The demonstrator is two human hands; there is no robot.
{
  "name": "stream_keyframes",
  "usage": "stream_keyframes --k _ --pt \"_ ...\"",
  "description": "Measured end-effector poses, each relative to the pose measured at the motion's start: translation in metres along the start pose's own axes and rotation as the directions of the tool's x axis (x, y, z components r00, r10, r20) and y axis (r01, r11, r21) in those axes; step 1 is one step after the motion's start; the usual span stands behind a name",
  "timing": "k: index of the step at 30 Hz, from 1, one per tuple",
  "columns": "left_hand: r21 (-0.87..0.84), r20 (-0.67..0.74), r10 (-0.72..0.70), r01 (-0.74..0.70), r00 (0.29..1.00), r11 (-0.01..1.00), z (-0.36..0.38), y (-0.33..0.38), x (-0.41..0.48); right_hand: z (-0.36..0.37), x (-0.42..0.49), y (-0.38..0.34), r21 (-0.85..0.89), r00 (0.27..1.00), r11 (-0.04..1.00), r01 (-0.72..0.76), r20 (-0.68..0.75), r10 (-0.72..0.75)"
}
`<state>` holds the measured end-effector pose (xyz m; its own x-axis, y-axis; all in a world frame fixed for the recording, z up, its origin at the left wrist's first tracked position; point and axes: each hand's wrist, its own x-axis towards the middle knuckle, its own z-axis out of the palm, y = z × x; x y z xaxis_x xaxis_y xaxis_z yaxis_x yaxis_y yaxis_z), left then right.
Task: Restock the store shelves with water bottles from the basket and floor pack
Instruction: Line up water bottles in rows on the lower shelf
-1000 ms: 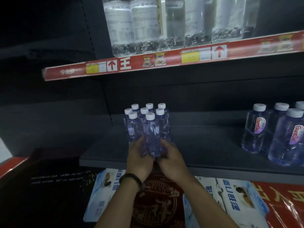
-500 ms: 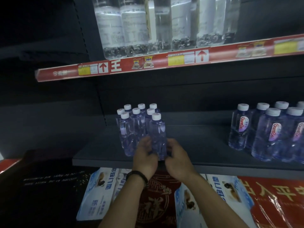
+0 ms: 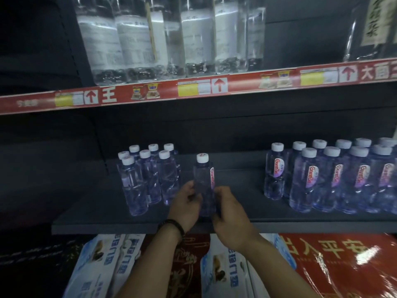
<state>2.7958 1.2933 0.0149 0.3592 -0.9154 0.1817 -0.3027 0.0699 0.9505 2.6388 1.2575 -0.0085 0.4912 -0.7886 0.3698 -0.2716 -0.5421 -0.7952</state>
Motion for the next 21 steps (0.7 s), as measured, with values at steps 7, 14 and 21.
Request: stream_keyframes --k 7,14,21 --pt "-0.062 0.029 -0.009 0.011 1.000 0.998 0.028 -0.019 0.030 -0.031 -0.015 0.007 -0.244 0.997 0.967 0.073 0.022 -0.070" --pt "-0.101 0.162 0.030 -0.013 0.986 0.995 0.087 -0.003 0.044 -0.057 -0.025 0.023 -0.299 0.992 0.953 -0.039 -0.124 0.002" --pt "-0.185 0.276 0.046 0.006 0.960 0.983 0.144 0.017 0.038 -0.092 -0.038 0.040 -0.358 0.949 0.921 -0.156 -0.314 0.039"
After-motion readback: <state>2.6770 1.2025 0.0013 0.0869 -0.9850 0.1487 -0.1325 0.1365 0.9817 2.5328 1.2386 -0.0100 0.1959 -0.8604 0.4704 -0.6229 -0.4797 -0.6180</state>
